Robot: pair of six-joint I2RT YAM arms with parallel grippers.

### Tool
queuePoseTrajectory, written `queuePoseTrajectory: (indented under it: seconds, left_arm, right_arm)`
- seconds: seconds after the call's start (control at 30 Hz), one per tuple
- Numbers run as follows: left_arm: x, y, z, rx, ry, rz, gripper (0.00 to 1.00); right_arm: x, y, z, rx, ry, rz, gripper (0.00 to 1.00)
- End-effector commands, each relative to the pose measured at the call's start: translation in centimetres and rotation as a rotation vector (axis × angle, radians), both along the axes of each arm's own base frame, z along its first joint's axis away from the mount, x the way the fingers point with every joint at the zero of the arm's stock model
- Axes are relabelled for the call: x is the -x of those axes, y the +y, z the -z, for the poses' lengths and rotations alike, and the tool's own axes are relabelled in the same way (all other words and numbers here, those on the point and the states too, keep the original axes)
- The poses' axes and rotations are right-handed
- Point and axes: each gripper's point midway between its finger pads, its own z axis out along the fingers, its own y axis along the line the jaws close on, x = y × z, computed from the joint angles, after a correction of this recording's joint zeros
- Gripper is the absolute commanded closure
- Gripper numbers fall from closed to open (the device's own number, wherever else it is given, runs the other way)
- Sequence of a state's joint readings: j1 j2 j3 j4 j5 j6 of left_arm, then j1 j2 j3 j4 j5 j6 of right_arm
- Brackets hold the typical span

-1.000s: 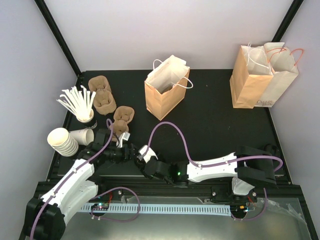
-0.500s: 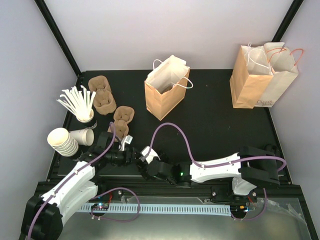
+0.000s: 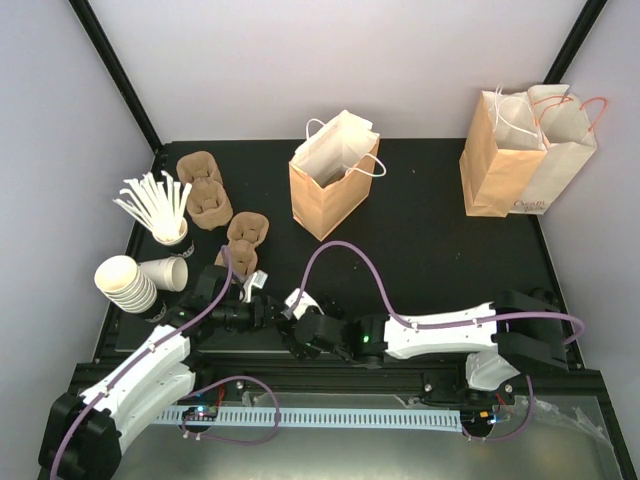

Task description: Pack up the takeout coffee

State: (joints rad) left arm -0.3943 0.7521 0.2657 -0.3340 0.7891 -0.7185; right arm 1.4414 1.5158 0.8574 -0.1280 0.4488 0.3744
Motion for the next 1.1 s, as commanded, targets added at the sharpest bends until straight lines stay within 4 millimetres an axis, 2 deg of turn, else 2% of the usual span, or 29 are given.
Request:
queuePoseTrajectory:
  seconds: [0.0,0.13,0.37,0.5,0.7,0.83,0.97,1.07]
  left_arm:
    - [-0.3,0.6,0.9,-0.061,0.017,-0.041,0.38]
    - [-0.3,0.4,0.8,-0.062,0.020,-0.034,0.38]
    - [-0.2,0.2,1.0,-0.061,0.022,-0.027,0.38]
    - [-0.1,0.0,1.0,-0.061,0.025,-0.026,0.38]
    - [-0.2,0.1,1.2,-0.068,0.023,-0.031,0.38]
    - [-0.2,0.2,1.3,-0.071,0.025,-0.035,0.39]
    - [-0.1,0.2,1.4,-0.072,0.026,-0.034,0.39]
    - [0.0,0.2,1.4,-0.073,0.026,-0.032,0.39]
  right_arm:
    - [0.1,-1.6,0.0,0.051,0.053,-0.019,0.00]
    - [0.4,-1.0,-1.8,0.019,0.071,-0.050,0.00]
    - [1.0,-0.3,-3.5,0.000,0.097,-0.080,0.00]
    - [1.9,-0.1,-5.7,-0.072,0.123,-0.121,0.00]
    - [2.3,-1.6,-8.1,-0.155,0.255,-0.018,0.00]
    - [2.6,-3.7,-7.4,-0.232,0.424,0.086,0.00]
    - [2.9,-6.0,-4.1,-0.283,0.687,0.189,0.00]
    - [3.6,-7.2,-2.4,-0.284,0.777,0.224,0.01]
